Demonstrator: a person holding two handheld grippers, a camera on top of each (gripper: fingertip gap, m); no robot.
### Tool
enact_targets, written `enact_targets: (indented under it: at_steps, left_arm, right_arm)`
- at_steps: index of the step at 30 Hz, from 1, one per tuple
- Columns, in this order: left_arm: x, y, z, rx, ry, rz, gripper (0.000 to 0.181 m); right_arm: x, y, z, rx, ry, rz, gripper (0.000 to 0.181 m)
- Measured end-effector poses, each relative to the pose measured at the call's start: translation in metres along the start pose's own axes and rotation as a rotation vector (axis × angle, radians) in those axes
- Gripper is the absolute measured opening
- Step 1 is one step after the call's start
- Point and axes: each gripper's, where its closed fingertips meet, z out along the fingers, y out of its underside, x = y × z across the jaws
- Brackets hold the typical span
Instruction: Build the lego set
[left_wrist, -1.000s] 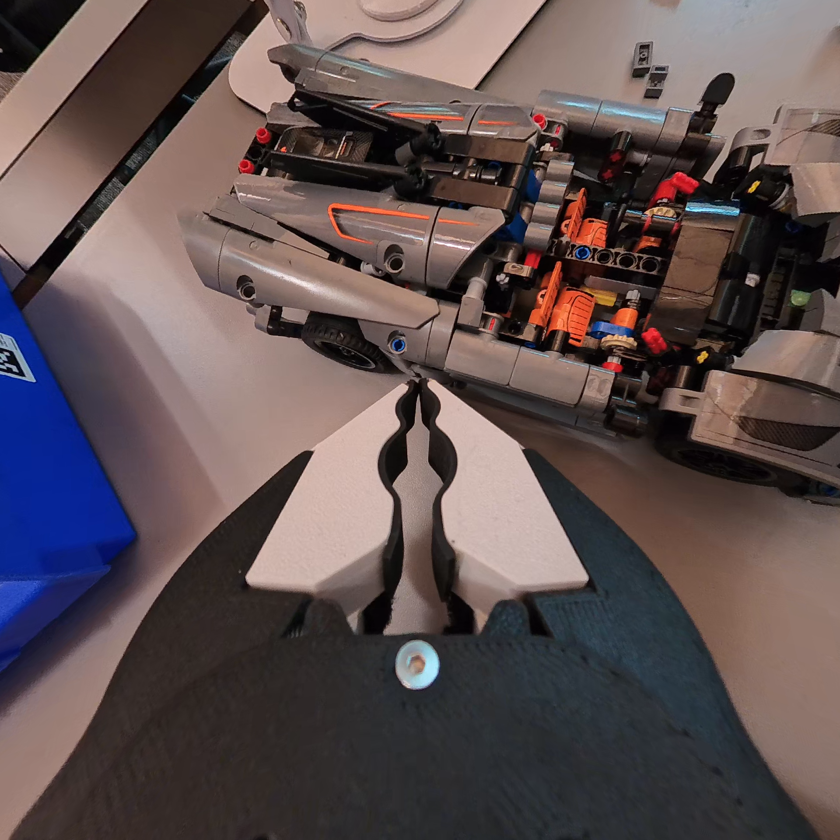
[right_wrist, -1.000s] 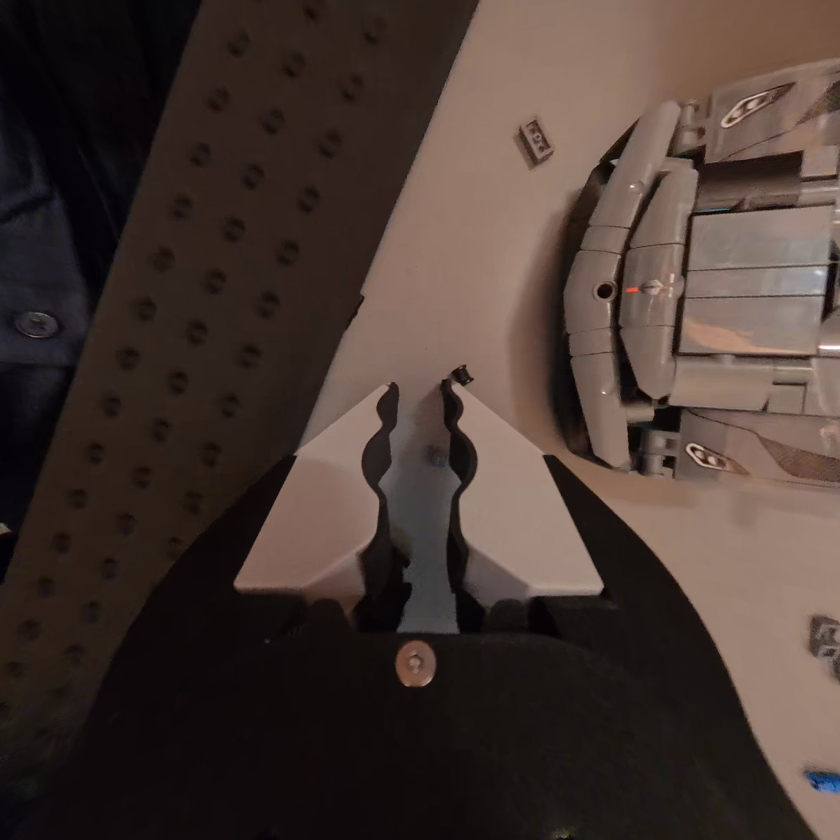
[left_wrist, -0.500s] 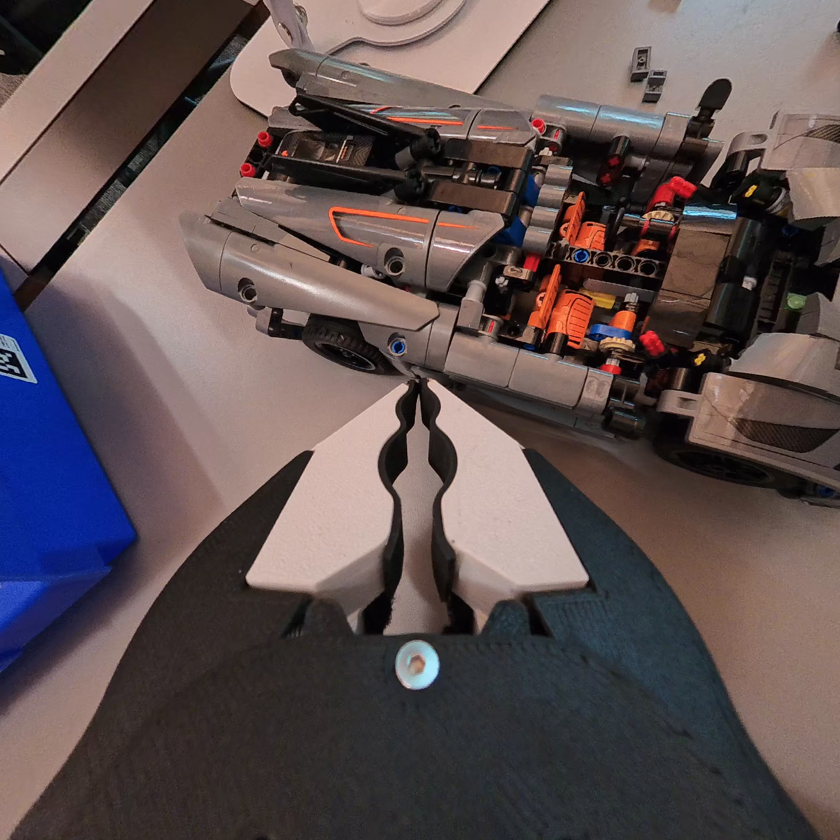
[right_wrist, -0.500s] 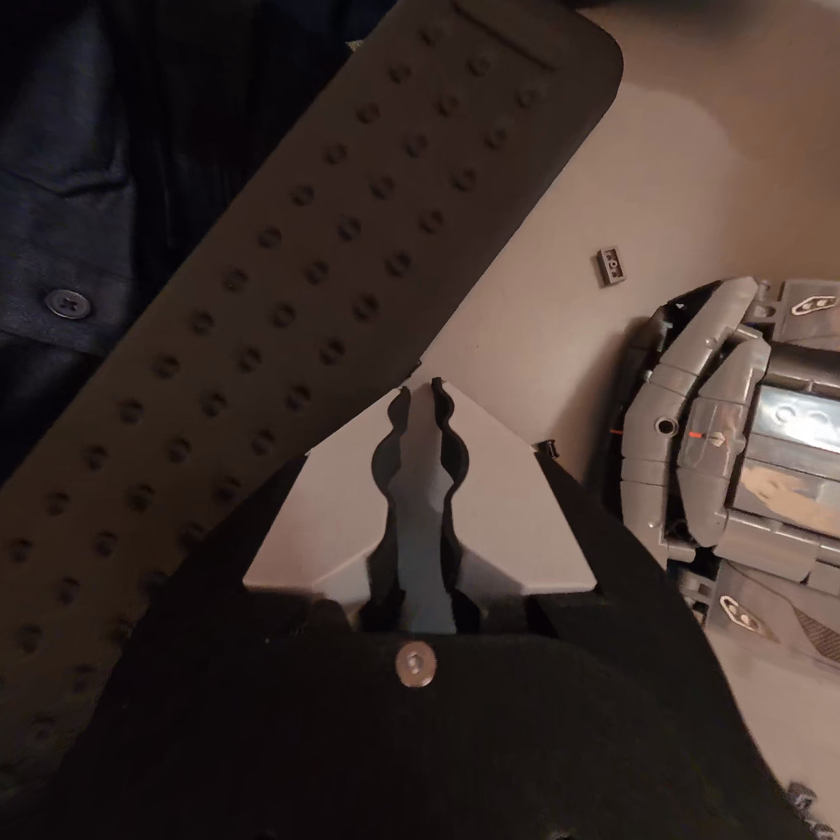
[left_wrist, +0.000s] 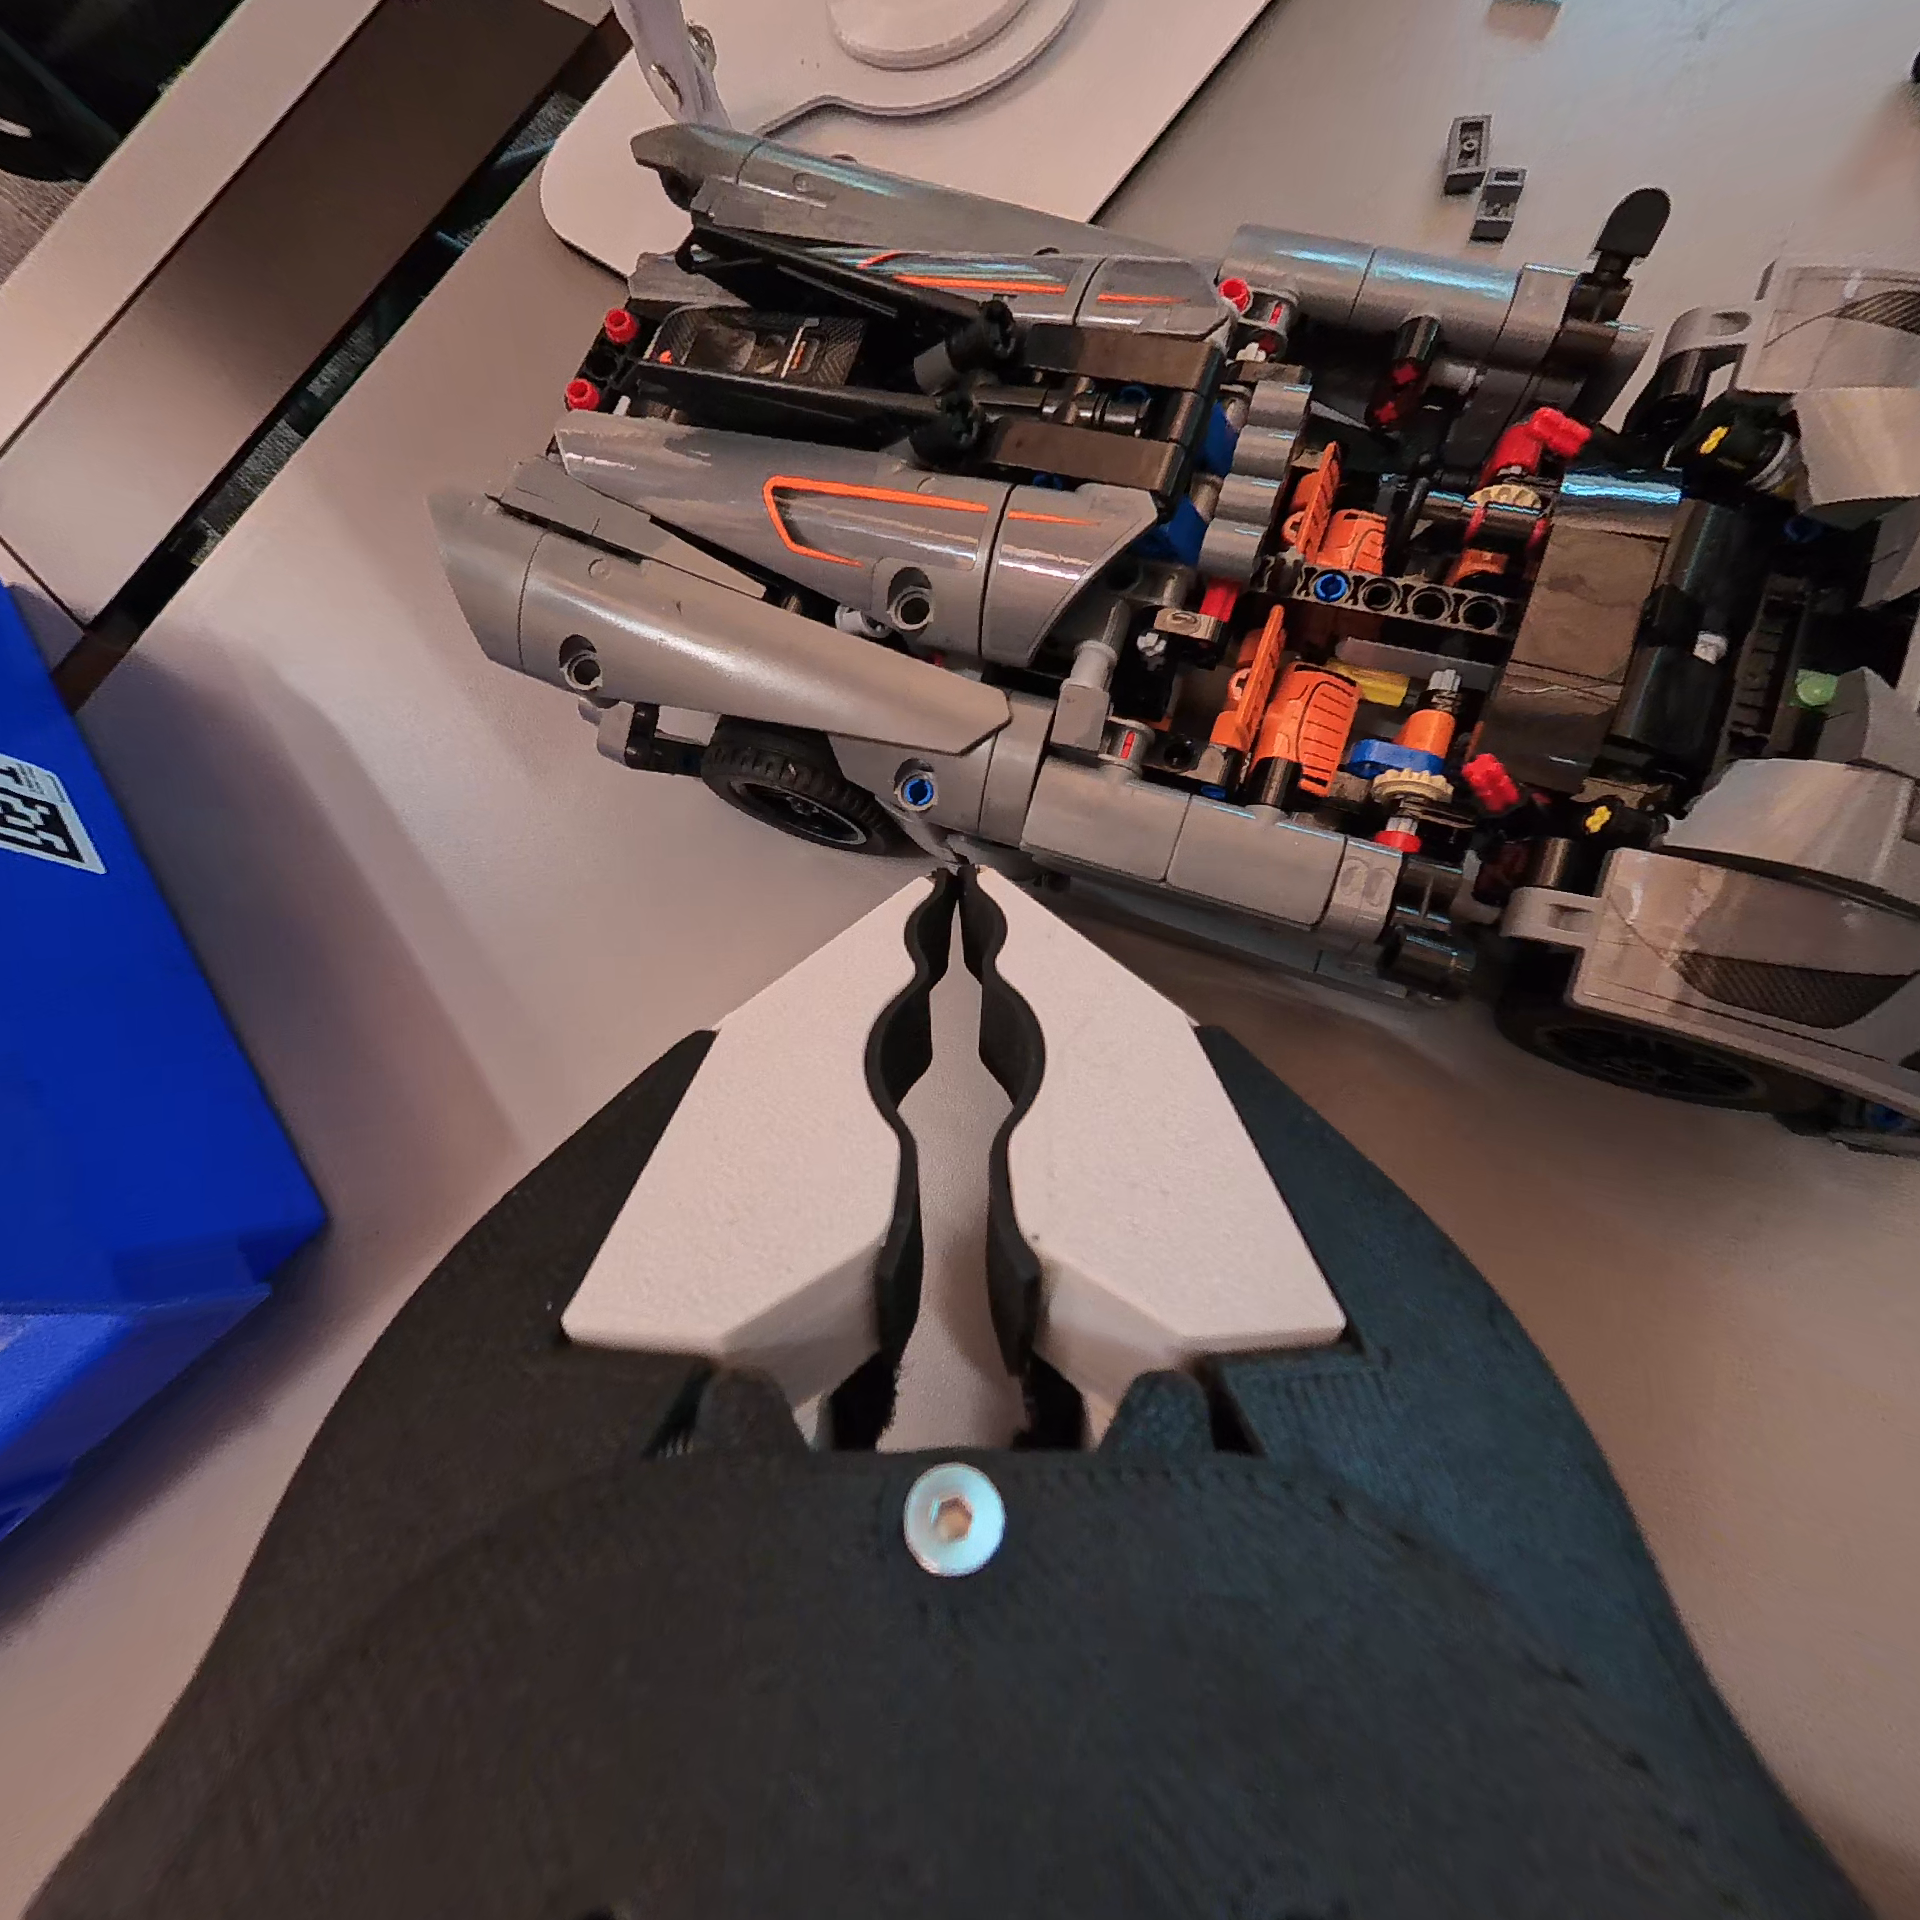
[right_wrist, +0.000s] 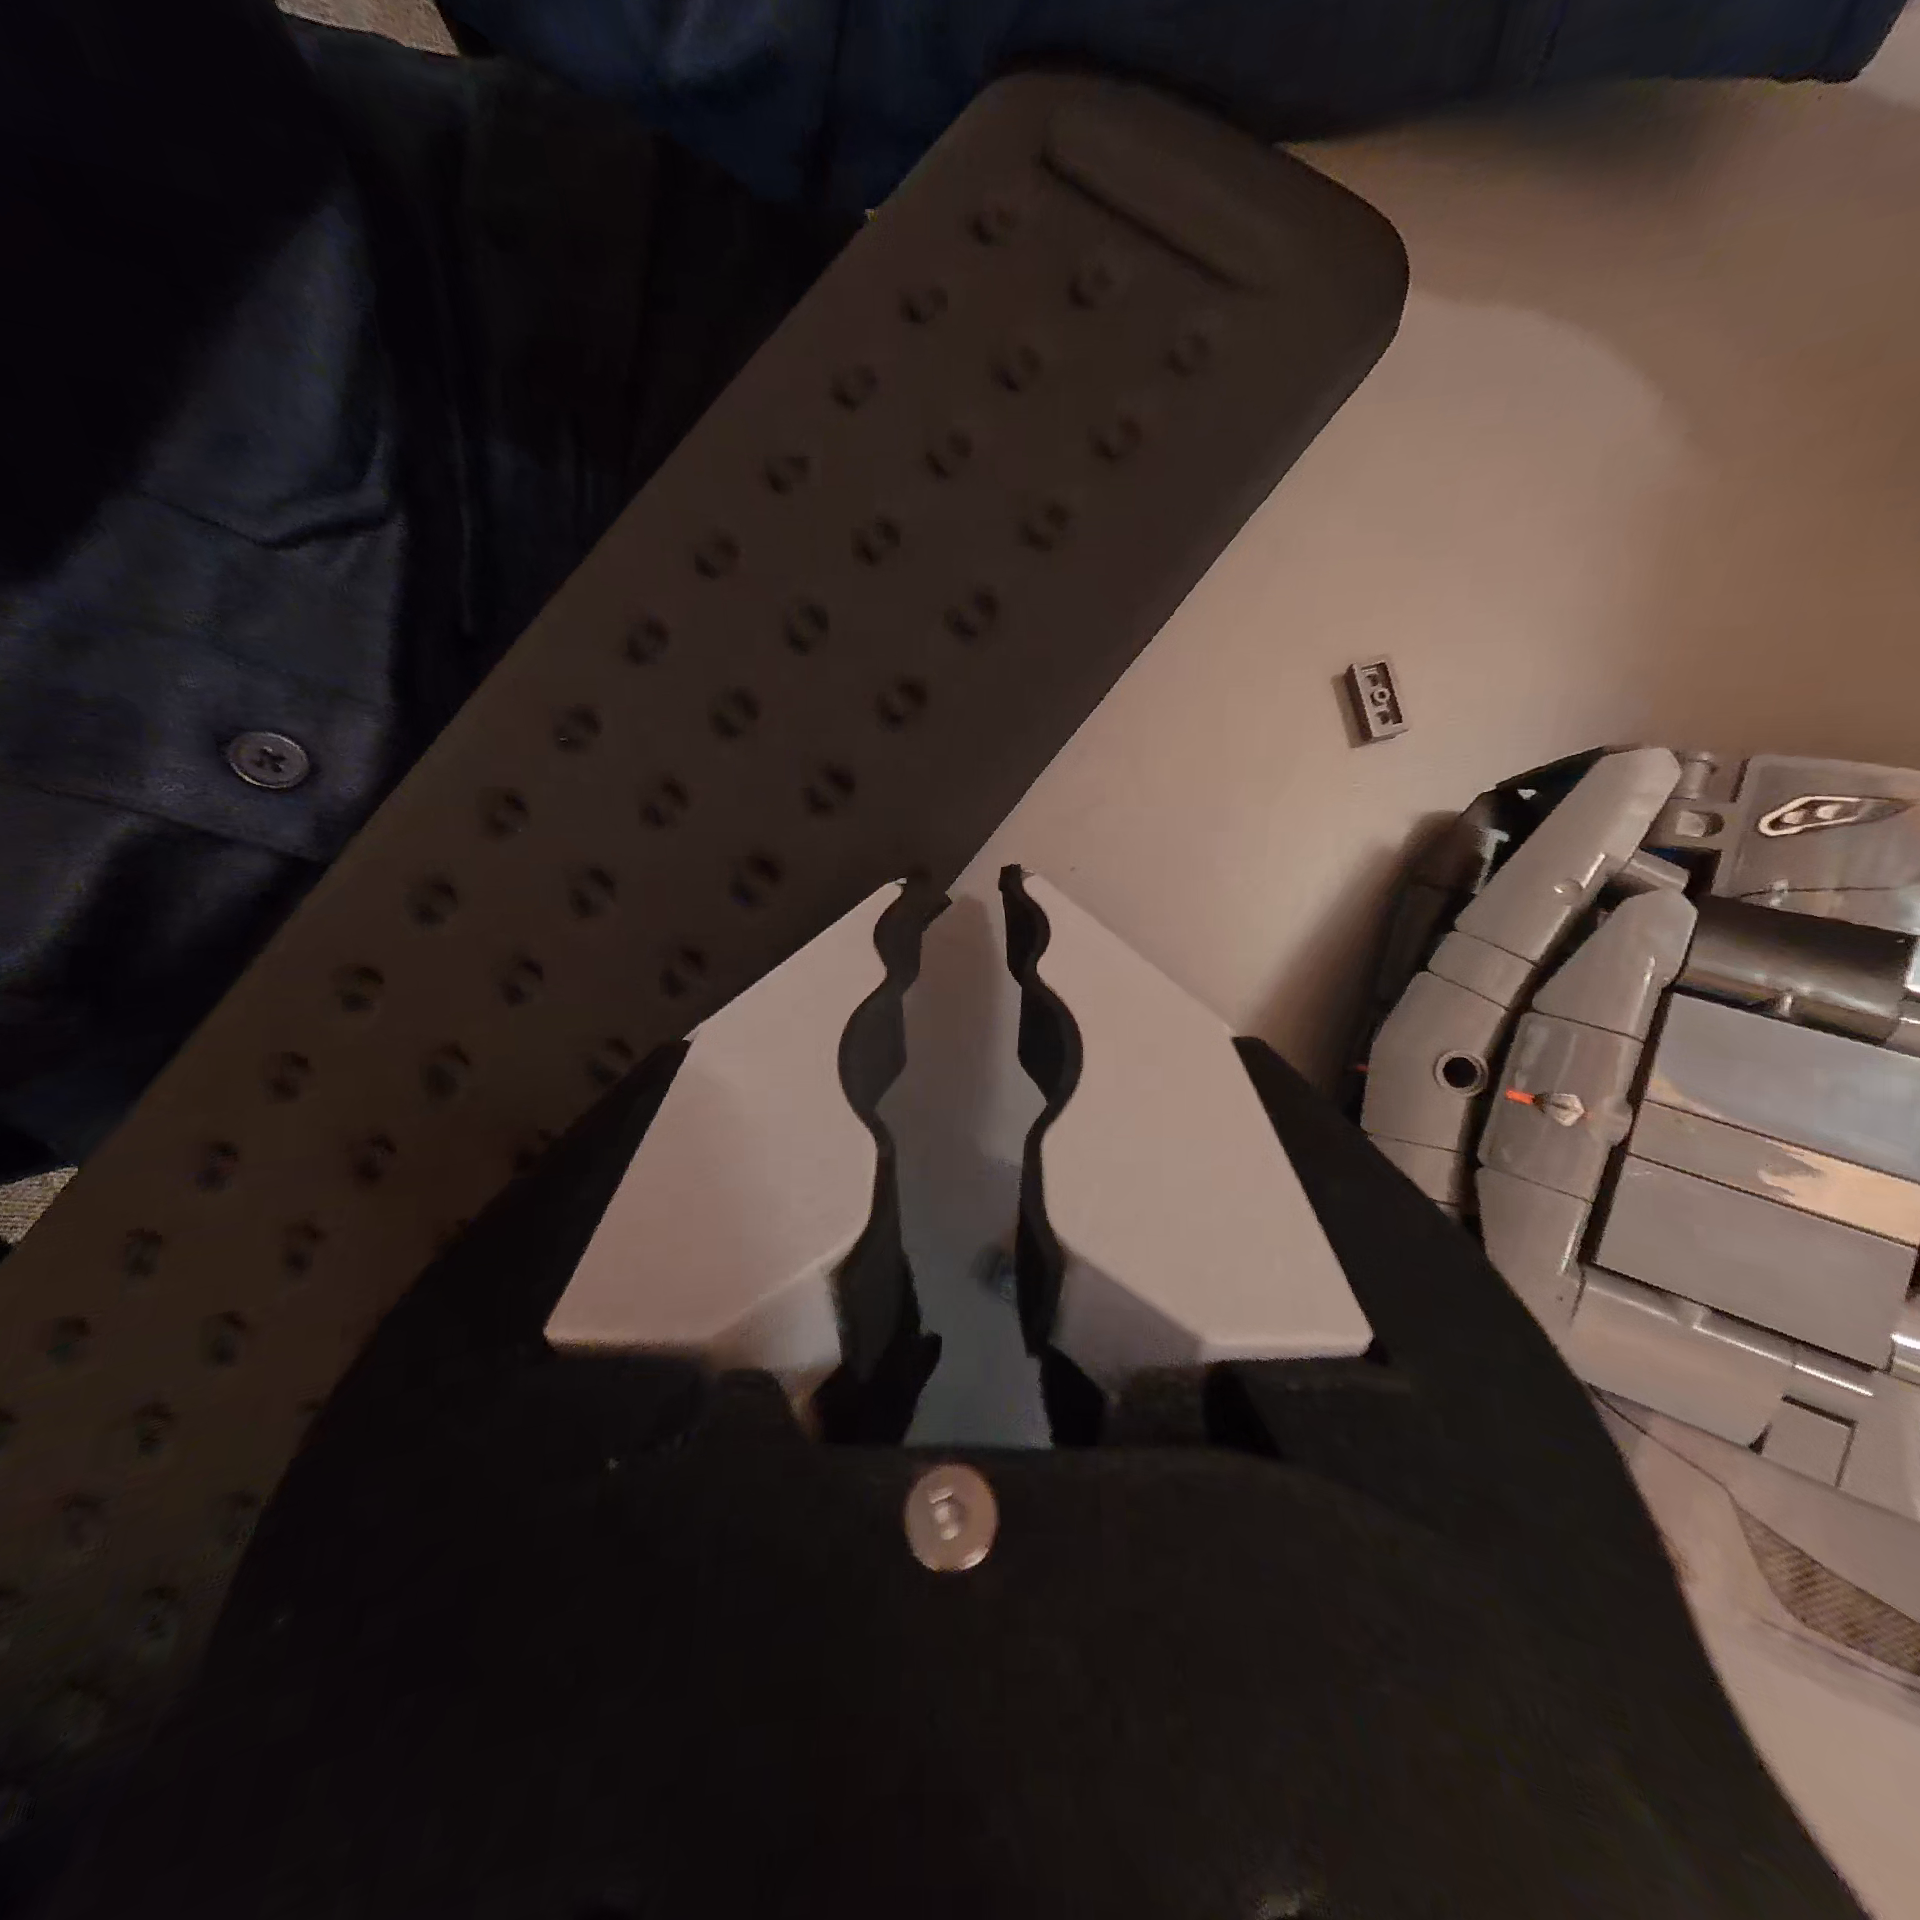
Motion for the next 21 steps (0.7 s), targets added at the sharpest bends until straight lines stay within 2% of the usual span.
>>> enact_targets:
  at_steps: [4, 9, 17, 21]
  left_arm:
    - [0.0, 0.0, -0.001, 0.003, -0.002, 0.001, 0.0]
    - [0.0, -0.001, -0.001, 0.006, 0.0, 0.003, 0.0]
    - [0.002, 0.001, 0.002, -0.013, 0.005, 0.013, 0.0]
    - [0.001, 0.001, 0.002, -0.014, 0.004, 0.009, 0.0]
  right_arm:
    - [0.006, 0.005, -0.004, -0.026, 0.013, -0.002, 0.027]
    - [0.0, 0.024, -0.002, -0.106, -0.006, -0.075, 0.03]
    - [-0.005, 0.022, -0.001, -0.056, -0.054, -0.157, 0.026]
    - [-0.009, 0.017, 0.002, -0.027, -0.061, -0.195, 0.014]
